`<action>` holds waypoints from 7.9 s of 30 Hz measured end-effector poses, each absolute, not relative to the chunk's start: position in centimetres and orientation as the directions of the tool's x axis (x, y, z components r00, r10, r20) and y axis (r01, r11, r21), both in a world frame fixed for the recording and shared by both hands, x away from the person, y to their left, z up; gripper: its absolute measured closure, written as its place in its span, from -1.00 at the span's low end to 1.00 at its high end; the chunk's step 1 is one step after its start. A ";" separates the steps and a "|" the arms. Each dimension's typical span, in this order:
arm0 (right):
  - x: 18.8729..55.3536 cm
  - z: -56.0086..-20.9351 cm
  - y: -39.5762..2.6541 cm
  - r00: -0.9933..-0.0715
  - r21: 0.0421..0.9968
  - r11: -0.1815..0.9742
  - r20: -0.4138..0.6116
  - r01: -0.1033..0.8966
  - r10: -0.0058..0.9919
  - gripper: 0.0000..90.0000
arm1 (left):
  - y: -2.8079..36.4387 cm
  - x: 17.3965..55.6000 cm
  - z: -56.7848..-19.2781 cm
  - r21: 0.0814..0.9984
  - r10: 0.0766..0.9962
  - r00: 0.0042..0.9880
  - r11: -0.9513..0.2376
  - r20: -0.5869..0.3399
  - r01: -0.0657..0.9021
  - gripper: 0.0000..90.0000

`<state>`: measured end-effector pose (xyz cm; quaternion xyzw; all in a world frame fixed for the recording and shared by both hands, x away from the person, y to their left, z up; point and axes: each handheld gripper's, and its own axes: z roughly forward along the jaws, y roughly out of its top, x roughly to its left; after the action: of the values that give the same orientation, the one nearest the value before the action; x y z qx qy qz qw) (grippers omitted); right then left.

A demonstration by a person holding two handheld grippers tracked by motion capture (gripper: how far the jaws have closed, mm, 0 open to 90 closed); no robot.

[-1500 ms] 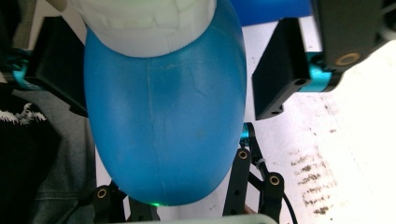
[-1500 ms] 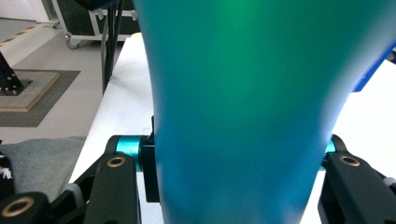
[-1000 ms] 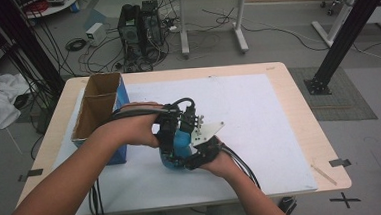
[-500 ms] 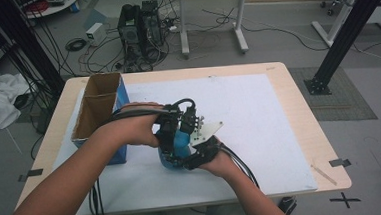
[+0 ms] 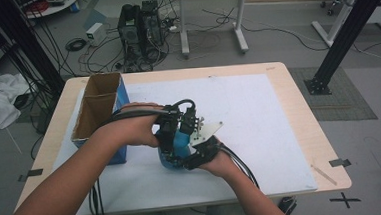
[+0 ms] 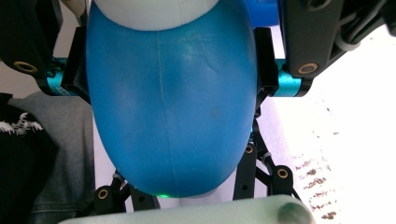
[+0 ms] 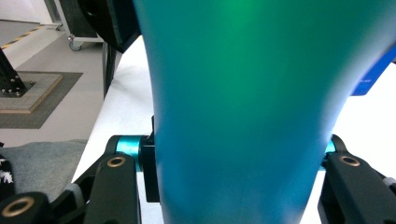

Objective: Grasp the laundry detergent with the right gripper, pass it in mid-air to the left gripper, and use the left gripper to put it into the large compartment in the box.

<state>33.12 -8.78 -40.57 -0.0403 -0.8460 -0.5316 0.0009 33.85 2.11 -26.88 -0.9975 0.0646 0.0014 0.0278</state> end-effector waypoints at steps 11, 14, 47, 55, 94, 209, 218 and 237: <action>33.2 -40.6 -8.7 -0.997 0.903 0.426 0.040 0.063 0.063 -0.01 | 2.4 33.9 -27.1 -0.044 -0.132 0.991 -0.990 0.000 -0.132 -0.16; 33.4 -40.6 -8.7 -0.998 0.908 0.415 0.036 0.057 0.058 -0.01 | 2.4 34.0 -26.9 -0.064 -0.115 0.993 -0.991 -0.006 -0.115 -0.15; 33.9 -38.3 -11.4 -0.992 0.912 0.408 -0.015 0.037 0.123 -0.54 | 3.6 35.1 -23.7 -0.058 -0.042 0.999 -0.997 -0.031 -0.044 -0.14; 34.4 -37.1 -12.9 -0.988 0.901 0.434 -0.071 -0.004 0.140 -0.70 | 4.8 35.6 -21.9 -0.049 0.009 0.999 -0.999 -0.035 0.008 -0.14; 35.4 -35.6 -15.0 -0.985 0.757 0.646 -0.018 0.098 0.171 -0.71 | 17.0 40.6 -11.4 0.028 0.609 0.792 -0.792 -0.050 0.610 -0.14; 34.9 -36.4 -13.5 -0.988 0.742 0.662 0.001 0.105 0.155 -0.71 | 24.5 44.6 -28.9 -0.098 0.775 0.627 -0.631 -0.076 0.769 -0.15; 34.7 -36.3 -13.4 -0.988 0.744 0.660 0.001 0.105 0.156 -0.71 | 24.6 44.6 -28.8 -0.108 0.777 0.626 -0.630 -0.070 0.769 -0.20; 34.7 -36.2 -13.4 -0.988 0.749 0.655 -0.006 0.097 0.153 -0.71 | 24.3 44.3 -27.8 -0.094 0.757 0.652 -0.653 -0.050 0.751 -0.31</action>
<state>34.69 -13.40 -36.21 -0.0687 -0.9091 -0.4094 -0.0340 44.26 24.34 -27.80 -0.9083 -0.4150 0.0422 0.0327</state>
